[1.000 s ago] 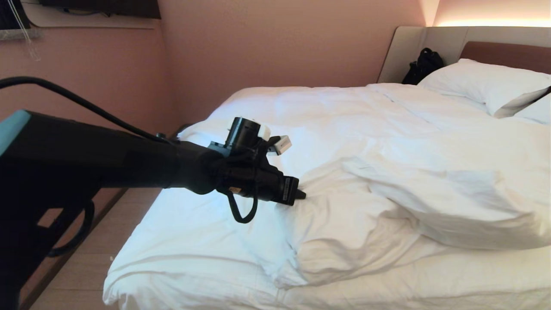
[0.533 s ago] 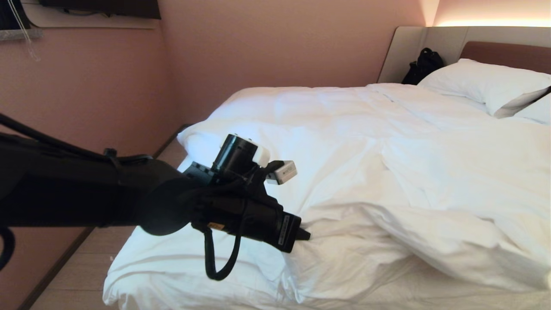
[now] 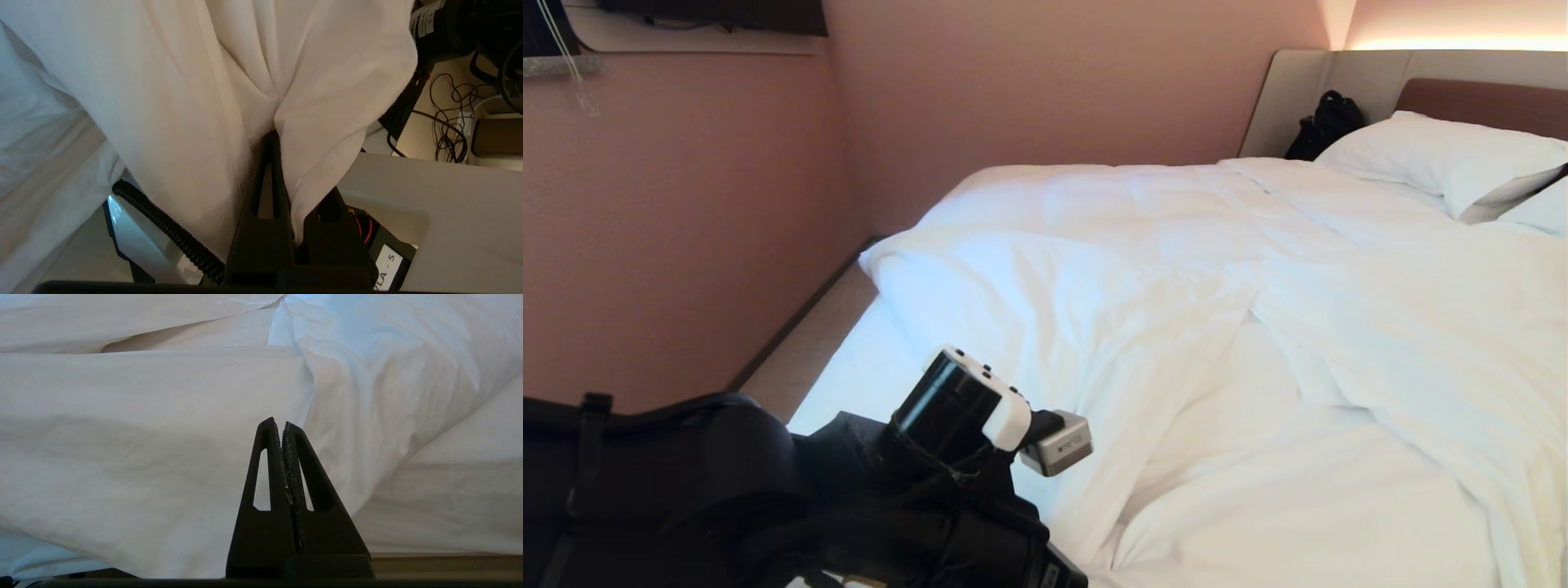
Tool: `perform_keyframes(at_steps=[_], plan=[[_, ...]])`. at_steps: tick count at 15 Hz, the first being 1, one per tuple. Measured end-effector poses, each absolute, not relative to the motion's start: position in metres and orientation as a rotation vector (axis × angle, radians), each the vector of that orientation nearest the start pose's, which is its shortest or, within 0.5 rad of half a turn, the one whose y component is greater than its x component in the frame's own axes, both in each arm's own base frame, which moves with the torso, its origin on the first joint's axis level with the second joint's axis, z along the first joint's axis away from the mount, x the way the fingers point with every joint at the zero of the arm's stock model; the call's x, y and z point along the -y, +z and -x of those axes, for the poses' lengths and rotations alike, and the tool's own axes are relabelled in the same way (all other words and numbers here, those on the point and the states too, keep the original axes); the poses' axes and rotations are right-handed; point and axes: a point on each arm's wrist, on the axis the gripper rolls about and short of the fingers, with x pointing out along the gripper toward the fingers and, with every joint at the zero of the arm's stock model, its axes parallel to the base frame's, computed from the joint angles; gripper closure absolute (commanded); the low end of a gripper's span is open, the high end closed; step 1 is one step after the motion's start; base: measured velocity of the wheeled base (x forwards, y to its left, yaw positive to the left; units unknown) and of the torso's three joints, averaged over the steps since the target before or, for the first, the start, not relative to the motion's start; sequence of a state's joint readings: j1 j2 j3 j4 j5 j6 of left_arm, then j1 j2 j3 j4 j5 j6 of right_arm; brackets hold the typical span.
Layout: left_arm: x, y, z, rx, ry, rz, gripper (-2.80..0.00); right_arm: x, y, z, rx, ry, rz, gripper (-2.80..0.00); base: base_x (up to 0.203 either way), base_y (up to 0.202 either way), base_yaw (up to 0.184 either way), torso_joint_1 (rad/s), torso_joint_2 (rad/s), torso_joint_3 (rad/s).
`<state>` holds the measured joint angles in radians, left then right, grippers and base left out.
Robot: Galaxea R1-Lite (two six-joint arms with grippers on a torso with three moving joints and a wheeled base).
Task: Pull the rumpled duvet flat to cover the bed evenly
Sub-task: Flatten the corners of the folded blanket
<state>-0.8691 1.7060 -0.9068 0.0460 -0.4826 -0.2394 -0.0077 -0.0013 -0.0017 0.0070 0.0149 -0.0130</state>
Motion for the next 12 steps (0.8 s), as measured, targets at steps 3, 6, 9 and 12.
perform_keyframes(at_steps=[3,6,9,12], plan=[[0.226,0.143,-0.17,-1.053,-1.161,0.001,0.0,-0.001,0.075,0.023,-0.004,0.007,0.013,0.0,0.0,0.0,0.0,0.0,0.0,0.0],[0.233,0.137,-0.171,-1.018,-1.19,0.007,0.0,-0.001,0.075,0.023,-0.005,0.008,0.013,0.0,0.0,0.0,0.0,0.0,0.0,0.0],[0.236,0.127,-0.172,-1.011,-1.195,0.004,-2.8,-0.001,0.075,0.023,-0.004,0.007,0.013,0.0,0.0,0.0,0.0,0.0,0.0,0.0],[0.237,0.126,-0.174,-1.011,-1.196,0.004,-2.8,-0.001,0.075,0.023,-0.004,0.007,0.013,0.0,0.0,0.0,0.0,0.0,0.0,0.0]])
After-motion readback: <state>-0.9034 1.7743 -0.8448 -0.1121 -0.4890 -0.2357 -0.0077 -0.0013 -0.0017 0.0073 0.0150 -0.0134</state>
